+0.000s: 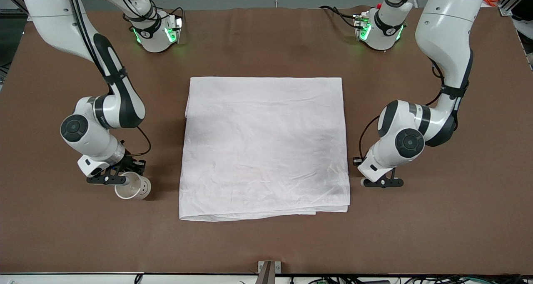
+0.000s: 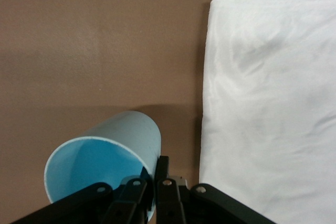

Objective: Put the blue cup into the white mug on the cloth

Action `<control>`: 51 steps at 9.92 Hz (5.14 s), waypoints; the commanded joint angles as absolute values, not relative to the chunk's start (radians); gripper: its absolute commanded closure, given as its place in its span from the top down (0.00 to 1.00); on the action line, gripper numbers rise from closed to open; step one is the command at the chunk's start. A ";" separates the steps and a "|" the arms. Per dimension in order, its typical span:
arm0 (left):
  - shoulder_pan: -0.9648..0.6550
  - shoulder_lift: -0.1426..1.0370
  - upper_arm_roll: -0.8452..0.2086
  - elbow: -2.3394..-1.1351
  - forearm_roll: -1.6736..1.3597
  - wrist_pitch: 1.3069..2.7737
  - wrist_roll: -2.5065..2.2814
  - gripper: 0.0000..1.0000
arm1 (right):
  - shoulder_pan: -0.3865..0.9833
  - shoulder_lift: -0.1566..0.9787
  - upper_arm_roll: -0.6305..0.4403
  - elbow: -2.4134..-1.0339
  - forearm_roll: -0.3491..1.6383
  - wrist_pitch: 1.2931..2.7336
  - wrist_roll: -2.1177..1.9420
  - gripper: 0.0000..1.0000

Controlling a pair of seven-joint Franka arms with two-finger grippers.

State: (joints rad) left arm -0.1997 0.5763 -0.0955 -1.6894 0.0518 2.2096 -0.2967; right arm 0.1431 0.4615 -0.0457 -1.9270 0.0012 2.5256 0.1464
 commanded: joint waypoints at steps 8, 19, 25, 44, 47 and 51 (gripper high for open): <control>-0.199 0.554 -0.103 -1.468 0.060 1.994 -0.298 0.00 | 0.759 0.536 -0.046 -1.732 0.003 2.418 0.840 0.06; -0.227 0.549 -0.120 -1.467 0.048 1.991 -0.261 0.00 | 0.891 0.650 -0.048 -1.651 -0.014 2.347 0.857 1.00; -0.251 0.584 -0.270 -1.347 0.043 1.962 -0.261 0.00 | 0.680 0.289 -0.052 -1.655 0.005 2.025 0.798 1.00; -0.571 0.742 -0.304 -1.319 0.225 2.065 -0.261 0.00 | 0.058 -0.056 -0.043 -1.524 -0.006 1.442 0.031 1.00; -0.575 0.767 -0.304 -1.318 0.225 2.066 -0.267 0.00 | -0.084 -0.060 0.070 -1.520 -0.005 1.447 -0.052 1.00; -0.594 0.781 -0.304 -1.318 0.224 2.069 -0.307 0.08 | -0.077 -0.058 0.071 -1.513 -0.008 1.450 -0.049 1.00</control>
State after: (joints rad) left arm -0.5814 0.7667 -0.3112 -1.3434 0.2061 2.0691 -0.2881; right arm -0.0579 -0.0291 0.0537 -1.4810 0.0006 1.4342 -0.0406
